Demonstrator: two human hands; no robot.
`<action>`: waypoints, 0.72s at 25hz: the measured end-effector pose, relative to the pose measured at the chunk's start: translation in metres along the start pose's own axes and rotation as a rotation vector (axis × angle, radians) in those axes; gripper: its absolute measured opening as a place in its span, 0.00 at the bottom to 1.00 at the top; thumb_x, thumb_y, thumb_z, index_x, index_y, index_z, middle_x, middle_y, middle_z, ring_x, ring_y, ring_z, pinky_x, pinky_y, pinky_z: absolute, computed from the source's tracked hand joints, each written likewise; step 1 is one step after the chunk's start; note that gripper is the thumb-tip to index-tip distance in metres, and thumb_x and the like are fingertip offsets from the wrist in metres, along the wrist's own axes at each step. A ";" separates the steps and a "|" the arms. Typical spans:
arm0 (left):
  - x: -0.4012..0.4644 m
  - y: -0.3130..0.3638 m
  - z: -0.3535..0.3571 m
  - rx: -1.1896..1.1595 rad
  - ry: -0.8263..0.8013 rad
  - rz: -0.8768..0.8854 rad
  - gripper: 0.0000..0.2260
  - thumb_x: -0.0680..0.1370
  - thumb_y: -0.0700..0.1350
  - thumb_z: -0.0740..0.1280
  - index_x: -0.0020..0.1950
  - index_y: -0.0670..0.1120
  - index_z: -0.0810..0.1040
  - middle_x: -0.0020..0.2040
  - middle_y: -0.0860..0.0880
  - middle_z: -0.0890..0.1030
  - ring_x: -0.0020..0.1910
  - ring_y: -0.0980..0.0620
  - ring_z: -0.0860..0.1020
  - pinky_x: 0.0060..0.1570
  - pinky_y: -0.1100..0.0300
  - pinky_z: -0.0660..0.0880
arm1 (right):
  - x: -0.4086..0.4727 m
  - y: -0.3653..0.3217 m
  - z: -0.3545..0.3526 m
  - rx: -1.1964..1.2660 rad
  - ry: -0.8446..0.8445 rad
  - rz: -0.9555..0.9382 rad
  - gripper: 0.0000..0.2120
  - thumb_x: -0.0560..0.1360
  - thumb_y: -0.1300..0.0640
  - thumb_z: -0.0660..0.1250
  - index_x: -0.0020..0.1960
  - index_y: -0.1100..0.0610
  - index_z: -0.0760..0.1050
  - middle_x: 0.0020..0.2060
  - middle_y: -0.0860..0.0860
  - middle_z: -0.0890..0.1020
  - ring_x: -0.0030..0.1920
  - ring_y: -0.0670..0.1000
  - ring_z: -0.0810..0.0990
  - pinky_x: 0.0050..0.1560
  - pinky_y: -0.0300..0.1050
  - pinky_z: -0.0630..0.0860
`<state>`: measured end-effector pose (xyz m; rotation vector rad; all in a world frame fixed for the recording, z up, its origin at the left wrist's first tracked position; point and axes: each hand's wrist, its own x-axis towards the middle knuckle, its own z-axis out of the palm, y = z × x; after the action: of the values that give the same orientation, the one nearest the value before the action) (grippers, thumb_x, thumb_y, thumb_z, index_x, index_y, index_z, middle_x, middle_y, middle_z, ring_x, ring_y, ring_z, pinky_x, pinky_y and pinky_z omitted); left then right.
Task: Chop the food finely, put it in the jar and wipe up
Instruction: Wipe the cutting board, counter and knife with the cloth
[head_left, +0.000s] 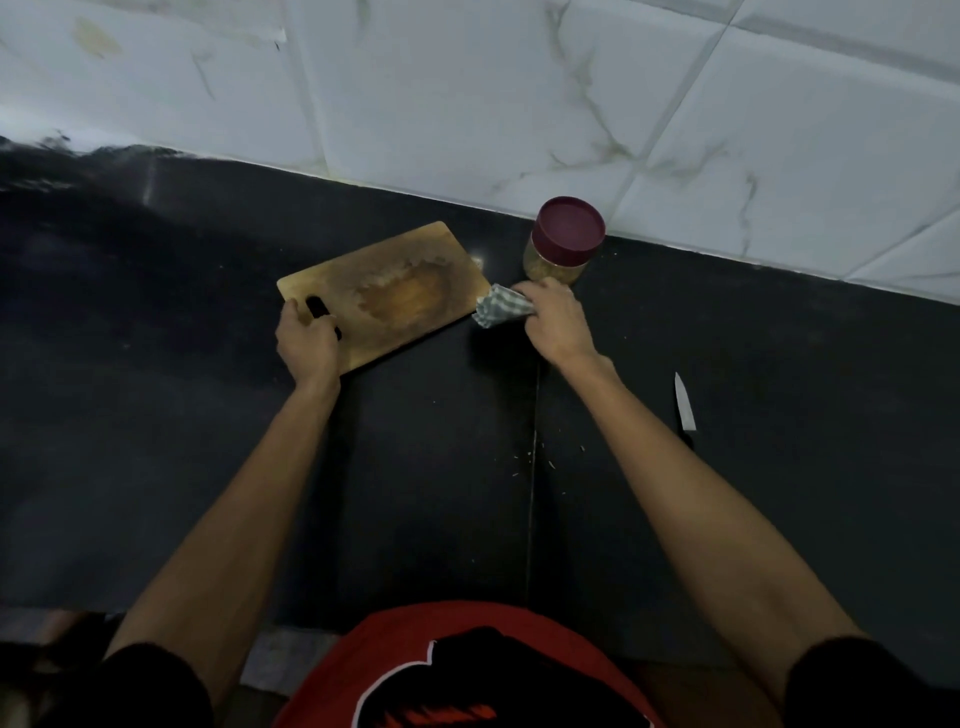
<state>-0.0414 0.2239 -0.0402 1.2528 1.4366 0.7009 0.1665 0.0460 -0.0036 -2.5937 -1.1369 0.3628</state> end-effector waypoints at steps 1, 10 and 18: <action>0.000 -0.001 0.001 0.065 -0.010 0.023 0.17 0.74 0.37 0.63 0.63 0.43 0.73 0.62 0.46 0.75 0.59 0.50 0.74 0.59 0.55 0.73 | 0.007 -0.003 0.004 -0.049 -0.074 0.001 0.26 0.73 0.70 0.58 0.67 0.54 0.74 0.58 0.58 0.74 0.61 0.61 0.72 0.60 0.56 0.70; -0.051 -0.025 -0.016 0.211 -0.266 0.364 0.20 0.76 0.34 0.61 0.68 0.45 0.72 0.64 0.49 0.75 0.62 0.51 0.74 0.64 0.57 0.70 | -0.092 0.021 0.010 -0.143 -0.442 -0.177 0.26 0.74 0.68 0.57 0.67 0.49 0.74 0.57 0.52 0.75 0.62 0.56 0.71 0.60 0.53 0.66; -0.079 -0.037 -0.011 0.483 -0.330 0.539 0.21 0.72 0.27 0.59 0.62 0.38 0.76 0.61 0.43 0.77 0.61 0.46 0.74 0.59 0.65 0.65 | -0.046 -0.067 0.038 -0.084 -0.309 -0.298 0.27 0.74 0.68 0.59 0.70 0.50 0.71 0.61 0.55 0.73 0.64 0.59 0.69 0.63 0.55 0.64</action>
<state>-0.0724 0.1420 -0.0452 2.0714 1.0226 0.4667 0.0782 0.0608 -0.0097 -2.4407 -1.6490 0.6755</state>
